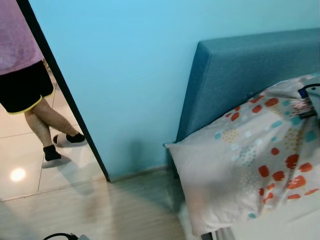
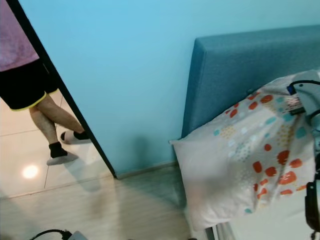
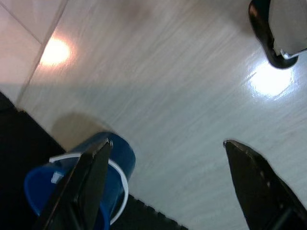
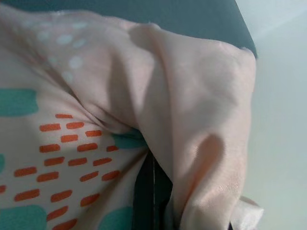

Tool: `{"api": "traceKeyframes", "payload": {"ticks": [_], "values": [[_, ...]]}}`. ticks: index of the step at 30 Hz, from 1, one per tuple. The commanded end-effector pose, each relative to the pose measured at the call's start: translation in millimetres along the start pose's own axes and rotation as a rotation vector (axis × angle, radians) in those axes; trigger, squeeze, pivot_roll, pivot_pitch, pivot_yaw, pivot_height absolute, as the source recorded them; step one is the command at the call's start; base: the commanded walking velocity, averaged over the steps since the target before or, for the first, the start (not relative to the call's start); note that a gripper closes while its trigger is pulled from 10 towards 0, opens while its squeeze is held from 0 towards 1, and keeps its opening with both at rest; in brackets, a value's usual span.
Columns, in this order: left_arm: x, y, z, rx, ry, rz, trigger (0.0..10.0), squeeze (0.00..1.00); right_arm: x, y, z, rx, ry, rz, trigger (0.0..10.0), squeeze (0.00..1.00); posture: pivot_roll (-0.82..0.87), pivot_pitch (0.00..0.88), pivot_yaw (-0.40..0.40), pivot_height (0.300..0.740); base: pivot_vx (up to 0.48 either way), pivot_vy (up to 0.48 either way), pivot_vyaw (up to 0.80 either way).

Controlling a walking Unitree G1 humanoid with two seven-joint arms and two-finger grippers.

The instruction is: Clean up the room

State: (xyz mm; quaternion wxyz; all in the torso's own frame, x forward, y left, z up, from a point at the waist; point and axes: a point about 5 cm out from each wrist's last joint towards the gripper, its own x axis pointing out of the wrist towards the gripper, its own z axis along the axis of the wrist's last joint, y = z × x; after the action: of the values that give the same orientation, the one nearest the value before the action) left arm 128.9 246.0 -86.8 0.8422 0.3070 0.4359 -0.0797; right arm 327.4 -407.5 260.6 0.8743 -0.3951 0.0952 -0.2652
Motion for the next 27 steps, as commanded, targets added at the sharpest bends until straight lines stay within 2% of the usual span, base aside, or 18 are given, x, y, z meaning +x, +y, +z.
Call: {"api": "traceKeyframes", "payload": {"ticks": [1,4,6,7,8,9,11,12,13,14,16,17,19,23,24,25,27], "values": [[-5.2,3.1,-14.4,0.026,0.032,-0.011,10.0,0.00,0.1,-31.5,8.2,-0.006,-0.032,-0.124,10.0,0.00,0.11,0.290,-0.022,0.740,0.000,0.000,0.00],[-6.5,5.8,-17.0,0.029,0.032,-0.008,10.0,0.00,-0.2,-45.0,12.4,-0.013,-0.040,-0.174,10.0,0.00,0.11,0.296,-0.018,0.740,0.000,0.000,0.00],[-6.5,5.8,-17.0,0.029,0.032,-0.008,10.0,0.00,-0.2,-45.0,12.4,-0.013,-0.040,-0.174,10.0,0.00,0.11,0.296,-0.018,0.740,0.000,0.000,0.00],[-6.1,7.7,-15.8,0.029,0.025,-0.005,10.0,0.00,-0.3,-53.1,18.4,-0.038,-0.057,-0.213,10.0,0.20,0.12,0.297,-0.014,0.740,0.000,0.000,0.00],[-6.1,7.7,-15.8,0.029,0.025,-0.005,10.0,0.00,-0.3,-53.1,18.4,-0.038,-0.057,-0.213,10.0,0.20,0.12,0.297,-0.014,0.740,0.000,0.000,0.00],[-4.6,9.0,-11.7,0.028,0.011,-0.001,10.0,0.00,-0.6,-60.8,26.0,-0.064,-0.080,-0.265,10.0,1.00,0.13,0.293,-0.011,0.740,0.000,0.000,0.00],[-4.6,9.0,-11.7,0.028,0.011,-0.001,10.0,0.00,-0.6,-60.8,26.0,-0.064,-0.080,-0.265,10.0,1.00,0.13,0.293,-0.011,0.740,0.000,0.000,0.00],[-3.5,9.8,-8.1,0.027,-0.002,0.001,10.0,0.00,-1.1,-65.9,31.1,-0.103,-0.094,-0.321,10.0,1.00,0.13,0.289,-0.009,0.740,0.000,0.000,0.00],[-3.5,9.8,-8.1,0.027,-0.002,0.001,10.0,0.00,-1.1,-65.9,31.1,-0.103,-0.094,-0.321,10.0,1.00,0.13,0.289,-0.009,0.740,0.000,0.000,0.00],[-2.4,9.3,-5.0,0.025,-0.011,0.001,10.0,0.00,-1.5,-64.3,30.5,-0.169,-0.096,-0.358,10.0,1.00,0.13,0.277,-0.007,0.740,0.000,0.000,0.00],[-2.4,9.3,-5.0,0.025,-0.011,0.001,10.0,0.00,-1.5,-64.3,30.5,-0.169,-0.096,-0.358,10.0,1.00,0.13,0.277,-0.007,0.740,0.000,0.000,0.00],[-0.7,7.0,-1.0,0.023,-0.016,-0.001,10.0,0.00,-3.0,-56.0,16.3,-0.204,-0.062,-0.394,10.0,1.00,0.12,0.251,-0.005,0.740,0.000,0.000,0.00],[-0.1,6.2,0.3,0.022,-0.015,-0.002,10.0,0.00,-3.9,-53.0,10.0,-0.204,-0.047,-0.401,10.0,1.00,0.12,0.247,-0.005,0.740,0.000,0.000,0.00],[1.4,5.1,3.4,0.020,-0.015,-0.003,10.0,0.00,-5.6,-45.6,-2.2,-0.145,-0.017,-0.402,10.0,1.00,0.11,0.220,-0.006,0.740,0.000,0.000,0.00],[3.1,5.1,7.0,0.016,-0.016,-0.001,10.0,0.00,-5.6,-34.4,-8.4,-0.090,-0.003,-0.367,10.0,1.00,0.10,0.194,-0.011,0.740,0.000,0.000,0.00],[3.1,5.1,7.0,0.016,-0.016,-0.001,10.0,0.00,-5.6,-34.4,-8.4,-0.090,-0.003,-0.367,10.0,1.00,0.10,0.194,-0.011,0.740,0.000,0.000,0.00],[6.1,6.1,14.3,0.005,-0.021,0.006,10.0,0.00,-6.1,-3.5,-21.1,0.071,0.043,-0.256,10.0,1.00,0.10,0.176,-0.010,0.740,0.000,0.000,0.00]]}}
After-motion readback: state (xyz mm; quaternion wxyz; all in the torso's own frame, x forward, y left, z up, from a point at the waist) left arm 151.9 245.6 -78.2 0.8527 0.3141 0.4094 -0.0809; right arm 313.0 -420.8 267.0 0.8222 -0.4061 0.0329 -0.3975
